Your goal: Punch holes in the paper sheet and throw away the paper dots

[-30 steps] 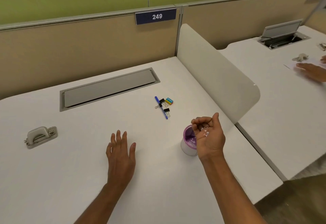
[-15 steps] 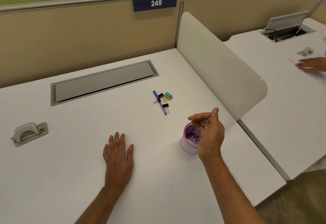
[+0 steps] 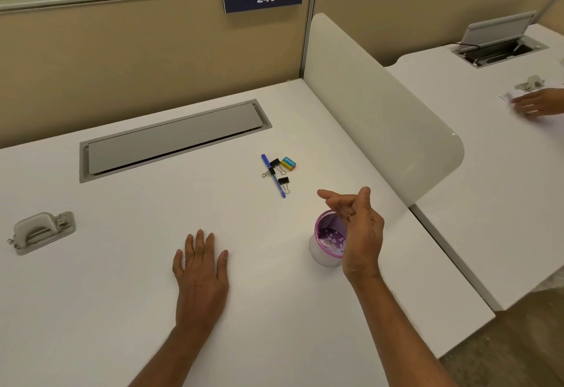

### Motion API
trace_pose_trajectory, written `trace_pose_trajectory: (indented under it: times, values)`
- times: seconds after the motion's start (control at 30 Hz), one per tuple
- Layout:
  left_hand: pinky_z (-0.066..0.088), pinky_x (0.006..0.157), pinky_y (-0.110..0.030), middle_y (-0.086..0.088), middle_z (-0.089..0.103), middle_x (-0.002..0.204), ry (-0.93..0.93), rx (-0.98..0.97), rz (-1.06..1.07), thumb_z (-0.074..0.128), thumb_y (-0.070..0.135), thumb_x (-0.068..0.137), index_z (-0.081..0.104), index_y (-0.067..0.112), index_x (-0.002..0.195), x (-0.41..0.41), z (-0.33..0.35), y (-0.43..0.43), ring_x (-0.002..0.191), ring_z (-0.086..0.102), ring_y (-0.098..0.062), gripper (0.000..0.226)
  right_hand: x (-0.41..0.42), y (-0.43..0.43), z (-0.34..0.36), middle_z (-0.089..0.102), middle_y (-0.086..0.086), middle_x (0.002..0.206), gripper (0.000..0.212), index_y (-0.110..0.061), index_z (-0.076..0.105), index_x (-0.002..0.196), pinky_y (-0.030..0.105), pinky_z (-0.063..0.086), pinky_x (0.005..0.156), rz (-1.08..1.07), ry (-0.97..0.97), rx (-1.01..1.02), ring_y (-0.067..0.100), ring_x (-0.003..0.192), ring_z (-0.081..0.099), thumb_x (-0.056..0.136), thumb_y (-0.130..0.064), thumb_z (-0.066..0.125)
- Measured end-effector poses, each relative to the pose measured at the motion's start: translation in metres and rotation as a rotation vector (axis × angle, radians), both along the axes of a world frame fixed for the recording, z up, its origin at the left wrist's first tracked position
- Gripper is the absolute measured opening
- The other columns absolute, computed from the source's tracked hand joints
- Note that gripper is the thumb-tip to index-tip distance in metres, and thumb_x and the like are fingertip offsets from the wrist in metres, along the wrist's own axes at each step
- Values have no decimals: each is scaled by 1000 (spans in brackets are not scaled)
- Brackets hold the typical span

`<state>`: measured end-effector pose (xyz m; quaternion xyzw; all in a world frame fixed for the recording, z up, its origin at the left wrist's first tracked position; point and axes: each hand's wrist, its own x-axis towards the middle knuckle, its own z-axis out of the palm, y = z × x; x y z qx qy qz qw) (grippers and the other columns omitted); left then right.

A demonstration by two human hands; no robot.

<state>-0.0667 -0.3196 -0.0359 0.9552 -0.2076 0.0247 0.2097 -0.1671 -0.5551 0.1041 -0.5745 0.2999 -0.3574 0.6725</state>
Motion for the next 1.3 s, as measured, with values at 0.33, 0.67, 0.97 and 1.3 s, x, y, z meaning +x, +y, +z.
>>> trace_pose_trajectory:
  times: [0.33, 0.67, 0.97, 1.3]
  values:
    - [14, 124, -48, -12, 36, 160, 8, 20, 2, 22, 46, 102, 45, 9, 148, 2, 0, 0, 152, 25, -26, 63, -7, 1, -7, 71, 0, 125, 62, -3, 74, 92, 50, 33, 116, 67, 30, -90, 13, 125, 60, 108, -40, 26]
    - [16, 124, -49, -13, 39, 158, -2, 32, 4, 9, 54, 103, 46, 9, 146, 0, 1, -1, 151, 28, -27, 73, -10, -2, -5, 73, 3, 121, 60, -6, 69, 120, 44, 44, 111, 49, 30, -31, 17, 120, 64, 103, -46, 28]
    - [16, 123, -49, -13, 38, 158, -3, 44, 2, 22, 46, 102, 46, 9, 147, 0, 0, -1, 151, 27, -27, 63, -10, 1, -4, 71, 7, 123, 61, -4, 67, 120, 46, 47, 108, 33, -23, 58, 20, 118, 66, 99, -48, 30]
    - [19, 122, -50, -13, 41, 157, -9, 67, 1, 24, 44, 102, 47, 8, 146, 0, 1, -1, 149, 32, -28, 62, -6, 7, -6, 75, -1, 116, 51, -9, 73, 113, 42, 52, 102, 14, 91, -70, 19, 110, 69, 101, -43, 38]
